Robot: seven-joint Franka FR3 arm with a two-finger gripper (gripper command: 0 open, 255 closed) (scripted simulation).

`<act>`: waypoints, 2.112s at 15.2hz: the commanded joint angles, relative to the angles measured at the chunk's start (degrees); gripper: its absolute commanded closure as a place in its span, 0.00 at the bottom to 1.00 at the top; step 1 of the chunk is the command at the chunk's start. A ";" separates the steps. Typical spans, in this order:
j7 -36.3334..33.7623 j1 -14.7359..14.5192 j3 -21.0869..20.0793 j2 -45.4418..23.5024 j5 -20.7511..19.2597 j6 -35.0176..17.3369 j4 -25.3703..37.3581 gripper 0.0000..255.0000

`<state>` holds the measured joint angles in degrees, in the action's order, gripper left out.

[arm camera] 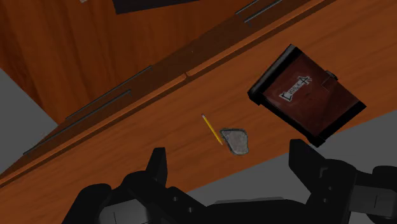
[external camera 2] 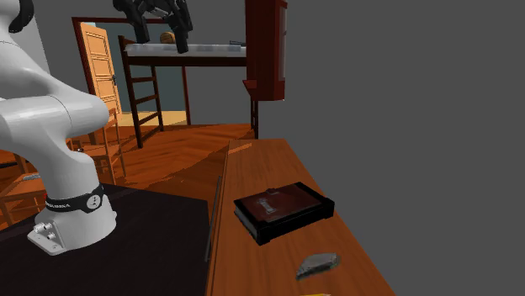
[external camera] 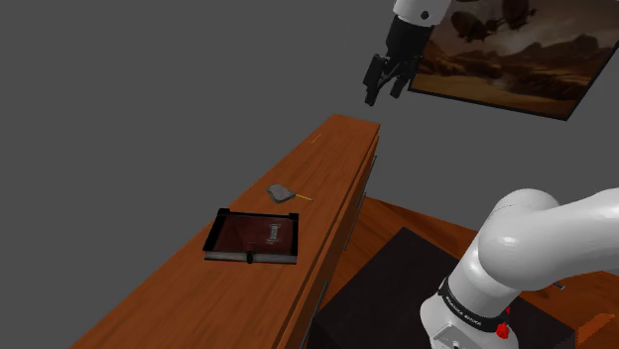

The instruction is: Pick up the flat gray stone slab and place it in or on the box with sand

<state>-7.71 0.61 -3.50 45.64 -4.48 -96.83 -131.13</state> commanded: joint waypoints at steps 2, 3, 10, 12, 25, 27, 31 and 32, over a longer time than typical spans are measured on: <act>1.04 -0.20 0.64 -1.12 -0.06 -1.78 -0.79 0.00; 2.08 -0.40 1.28 -2.33 -0.11 -3.55 -1.51 0.00; 9.61 -1.91 5.45 -12.80 0.16 -15.57 -4.24 0.00; 11.88 -2.39 6.52 -16.37 0.51 -18.80 -4.30 0.00; 28.78 -5.55 11.08 -43.36 7.46 -35.13 2.81 0.00; 31.63 -5.67 11.05 -47.80 9.15 -36.68 4.99 0.00; 37.03 -5.42 10.28 -56.70 12.37 -38.95 10.12 0.00; 38.27 -5.25 9.94 -58.92 13.06 -39.36 11.56 0.00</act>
<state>29.26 -4.73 6.75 -10.96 7.83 -135.96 -121.28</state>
